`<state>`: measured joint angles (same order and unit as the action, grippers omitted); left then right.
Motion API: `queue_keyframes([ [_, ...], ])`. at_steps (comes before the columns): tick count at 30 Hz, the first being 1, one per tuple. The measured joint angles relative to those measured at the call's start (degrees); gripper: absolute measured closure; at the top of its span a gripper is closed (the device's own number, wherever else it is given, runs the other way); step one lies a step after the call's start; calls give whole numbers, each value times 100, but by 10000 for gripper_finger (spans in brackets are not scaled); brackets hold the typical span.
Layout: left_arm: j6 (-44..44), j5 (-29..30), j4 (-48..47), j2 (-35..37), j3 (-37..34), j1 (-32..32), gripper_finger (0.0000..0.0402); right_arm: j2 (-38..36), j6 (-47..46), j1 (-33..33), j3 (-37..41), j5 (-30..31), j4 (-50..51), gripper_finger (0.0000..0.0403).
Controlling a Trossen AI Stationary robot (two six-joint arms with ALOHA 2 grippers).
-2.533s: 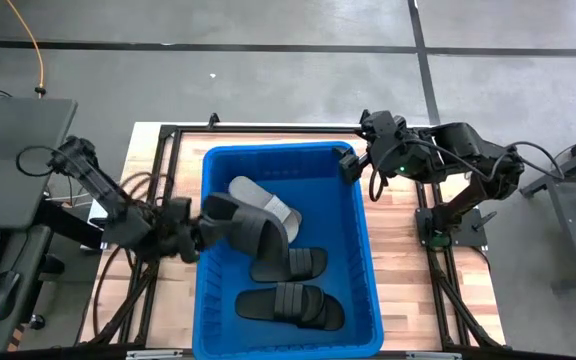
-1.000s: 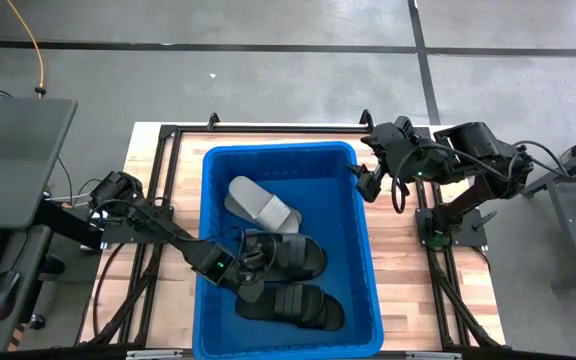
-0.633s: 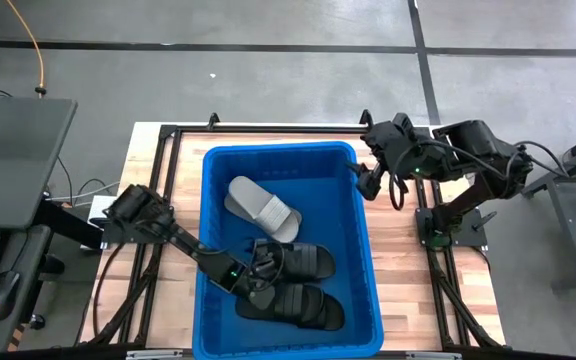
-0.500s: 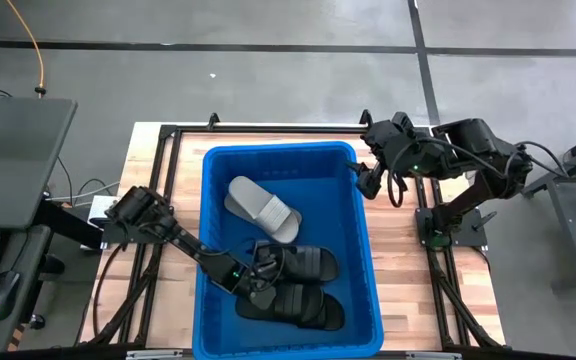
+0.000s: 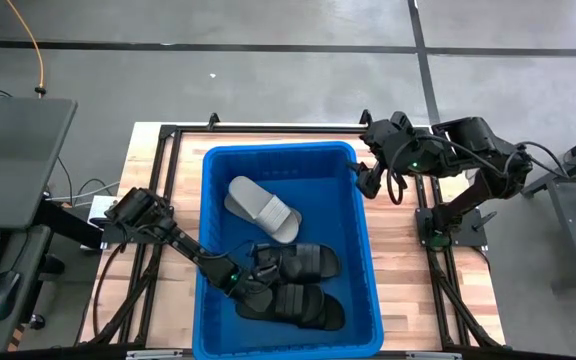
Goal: Pick and place slides into bin
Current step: Put the black slipper into the blue bin, then return to Home Position
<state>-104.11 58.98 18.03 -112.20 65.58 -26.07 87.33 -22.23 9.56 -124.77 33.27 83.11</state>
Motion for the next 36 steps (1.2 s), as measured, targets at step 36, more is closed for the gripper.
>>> queue_keyframes([
  [36,277,782,-1249,614,118,-401,130,2,-281,299,0,-202,-77,82],
])
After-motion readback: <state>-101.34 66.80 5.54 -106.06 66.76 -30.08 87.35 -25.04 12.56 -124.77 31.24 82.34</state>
